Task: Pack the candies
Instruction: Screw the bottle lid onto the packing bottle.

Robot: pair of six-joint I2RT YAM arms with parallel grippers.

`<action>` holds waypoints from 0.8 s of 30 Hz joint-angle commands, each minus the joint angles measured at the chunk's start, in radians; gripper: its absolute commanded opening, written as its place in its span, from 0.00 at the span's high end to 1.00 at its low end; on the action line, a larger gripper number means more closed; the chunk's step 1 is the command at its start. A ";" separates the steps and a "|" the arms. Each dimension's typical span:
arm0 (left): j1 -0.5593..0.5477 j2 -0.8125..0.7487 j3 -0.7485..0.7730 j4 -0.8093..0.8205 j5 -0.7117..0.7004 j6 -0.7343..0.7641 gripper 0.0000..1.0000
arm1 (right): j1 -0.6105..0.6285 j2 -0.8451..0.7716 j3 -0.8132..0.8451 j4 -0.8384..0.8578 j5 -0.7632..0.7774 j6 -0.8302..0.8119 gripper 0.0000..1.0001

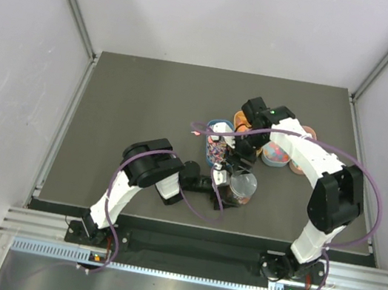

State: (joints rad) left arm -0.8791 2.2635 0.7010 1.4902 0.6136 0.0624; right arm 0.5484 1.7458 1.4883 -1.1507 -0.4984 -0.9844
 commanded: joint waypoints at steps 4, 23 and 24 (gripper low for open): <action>0.012 0.107 -0.037 0.153 -0.066 0.066 1.00 | 0.035 0.004 0.007 0.049 -0.025 0.023 0.35; 0.015 0.107 -0.038 0.162 -0.060 0.068 1.00 | 0.038 -0.048 -0.039 0.126 0.044 0.069 0.35; 0.015 0.105 -0.040 0.162 -0.060 0.066 1.00 | 0.033 -0.061 -0.034 0.126 0.050 0.069 0.35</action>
State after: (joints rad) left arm -0.8791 2.2673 0.7071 1.4902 0.6144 0.0616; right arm 0.5751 1.7397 1.4525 -1.0679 -0.4831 -0.9226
